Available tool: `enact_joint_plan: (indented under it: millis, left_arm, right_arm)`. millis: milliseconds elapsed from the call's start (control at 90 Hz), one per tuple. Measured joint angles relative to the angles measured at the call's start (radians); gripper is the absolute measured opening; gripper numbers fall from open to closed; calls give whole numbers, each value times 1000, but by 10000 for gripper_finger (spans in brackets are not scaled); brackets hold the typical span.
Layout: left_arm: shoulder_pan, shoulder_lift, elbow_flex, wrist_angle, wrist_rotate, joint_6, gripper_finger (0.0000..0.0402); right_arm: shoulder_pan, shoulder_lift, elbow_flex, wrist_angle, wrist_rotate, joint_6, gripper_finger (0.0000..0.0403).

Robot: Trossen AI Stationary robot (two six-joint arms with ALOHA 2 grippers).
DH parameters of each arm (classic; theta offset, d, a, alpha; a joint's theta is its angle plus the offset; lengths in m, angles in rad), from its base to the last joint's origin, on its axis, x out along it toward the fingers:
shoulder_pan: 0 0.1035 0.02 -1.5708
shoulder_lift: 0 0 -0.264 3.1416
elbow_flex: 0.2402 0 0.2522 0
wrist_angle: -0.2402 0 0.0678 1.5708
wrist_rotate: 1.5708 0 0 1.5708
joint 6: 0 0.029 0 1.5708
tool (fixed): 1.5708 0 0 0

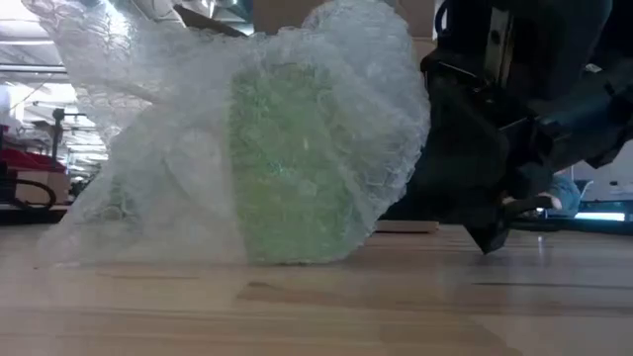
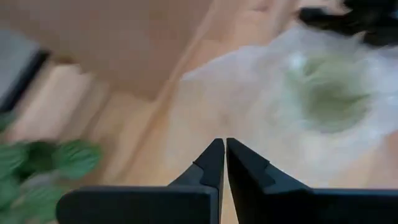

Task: Wrap mug
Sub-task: Wrap the green mug in bubble wrap

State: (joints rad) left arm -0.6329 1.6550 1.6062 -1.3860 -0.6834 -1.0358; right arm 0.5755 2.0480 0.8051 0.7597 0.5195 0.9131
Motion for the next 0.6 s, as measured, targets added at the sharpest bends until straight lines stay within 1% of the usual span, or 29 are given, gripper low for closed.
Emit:
enact_joint_plan:
  millis: [89, 233, 311, 411, 600]
  left_arm:
    - [-33, 2, -8, -62, -3, -58, 0]
    - [-48, 3, -85, -61, -11, -121, 0]
    - [-46, 3, -144, -29, -13, -158, 8]
    - [-47, 3, -227, 17, -13, -205, 30]
    - [-48, 4, -404, 119, 7, -323, 86]
  right_arm:
    - [0, 0, 0, 0, -1, 0, 37]
    - [0, 0, 0, 1, -7, -2, 37]
    - [0, 0, 0, 1, -8, -2, 37]
    - [0, 0, 0, 1, -15, -4, 37]
    - [0, 0, 0, 2, -31, -8, 37]
